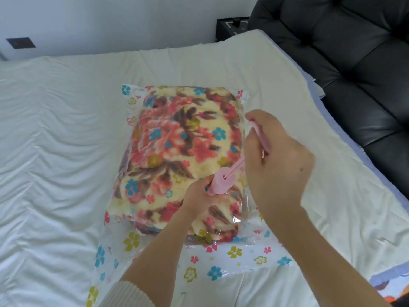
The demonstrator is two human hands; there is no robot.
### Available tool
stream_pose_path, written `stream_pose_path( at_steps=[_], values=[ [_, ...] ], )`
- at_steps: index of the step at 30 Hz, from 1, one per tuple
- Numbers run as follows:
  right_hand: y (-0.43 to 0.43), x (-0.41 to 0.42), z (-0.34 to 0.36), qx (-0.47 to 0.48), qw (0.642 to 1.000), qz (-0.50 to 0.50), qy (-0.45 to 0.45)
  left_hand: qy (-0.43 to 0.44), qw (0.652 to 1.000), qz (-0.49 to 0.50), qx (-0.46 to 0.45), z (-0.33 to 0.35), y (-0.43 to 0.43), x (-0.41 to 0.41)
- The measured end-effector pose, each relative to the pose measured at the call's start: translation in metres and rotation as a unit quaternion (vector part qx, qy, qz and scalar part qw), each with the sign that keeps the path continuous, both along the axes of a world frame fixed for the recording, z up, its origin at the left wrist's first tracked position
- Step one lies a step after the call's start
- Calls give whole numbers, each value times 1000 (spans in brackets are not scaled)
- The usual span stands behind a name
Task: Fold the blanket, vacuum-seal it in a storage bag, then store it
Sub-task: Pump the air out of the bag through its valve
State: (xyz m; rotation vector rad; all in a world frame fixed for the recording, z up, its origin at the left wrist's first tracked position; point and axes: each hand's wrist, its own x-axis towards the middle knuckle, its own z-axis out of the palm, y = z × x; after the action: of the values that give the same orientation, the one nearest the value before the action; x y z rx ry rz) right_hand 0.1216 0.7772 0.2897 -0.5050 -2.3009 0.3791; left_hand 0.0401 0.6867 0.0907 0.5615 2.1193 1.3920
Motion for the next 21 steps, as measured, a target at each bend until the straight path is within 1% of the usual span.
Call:
stream_pose_path(
  at_steps=[1, 2, 3, 4, 5, 6, 7, 9, 10, 11, 13, 14, 15, 16, 17, 19, 20, 21],
  values=[
    [-5, -2, -24, -4, 999, 6, -49, 3, 1000, 3, -2, 1, 0, 1],
    [-13, -5, -48, 9, 993, 23, -117, 8, 1000, 8, -5, 2, -1, 2],
    [-16, -8, -63, 36, 986, 24, -160, 8, 1000, 7, -3, 3, -2, 4],
    [-11, -8, -65, 58, 982, 25, -179, 11, 1000, 8, -1, 2, -3, 4],
    [-9, -9, -56, 58, 981, 39, -183, 10, 1000, 11, 2, 1, -4, 3],
    [-8, -7, -38, 36, 984, 62, -166, 4, 1000, 11, 5, 1, -4, 3],
    [-6, -3, -16, 43, 991, 65, -111, -5, 1000, 11, 8, 1, -4, 2],
    [-3, 2, 13, 19, 999, 31, -16, -9, 1000, 5, 16, 4, -3, 0],
    [-1, 3, 10, 0, 1000, 14, 7, -4, 1000, -1, 18, 6, -2, 1],
    [-1, 5, -4, -12, 1000, 10, -3, 0, 1000, -3, 13, 7, -1, 3],
    [-12, 0, -48, -16, 990, 33, -137, 3, 1000, 4, 10, 5, -1, 6],
    [-11, -2, -61, 13, 985, 27, -172, 8, 1000, 9, 7, 5, -1, 7],
    [-3, -3, -63, 44, 984, 35, -171, 11, 1000, 8, 9, 5, -1, 7],
    [0, -5, -55, 52, 984, 58, -159, 12, 1000, 7, 16, 6, -2, 6],
    [0, -5, -40, 36, 987, 78, -138, 3, 1000, 5, 17, 4, -2, 3],
    [-1, -1, -2, 18, 997, 41, -62, -4, 1000, 0, 20, 2, -1, 0],
    [0, -1, 5, 6, 1000, 19, -16, -8, 1000, -3, 23, 1, -1, 0],
    [2, -1, -1, -9, 1000, 2, 0, -10, 1000, -3, 26, -1, -1, 1]
  ],
)
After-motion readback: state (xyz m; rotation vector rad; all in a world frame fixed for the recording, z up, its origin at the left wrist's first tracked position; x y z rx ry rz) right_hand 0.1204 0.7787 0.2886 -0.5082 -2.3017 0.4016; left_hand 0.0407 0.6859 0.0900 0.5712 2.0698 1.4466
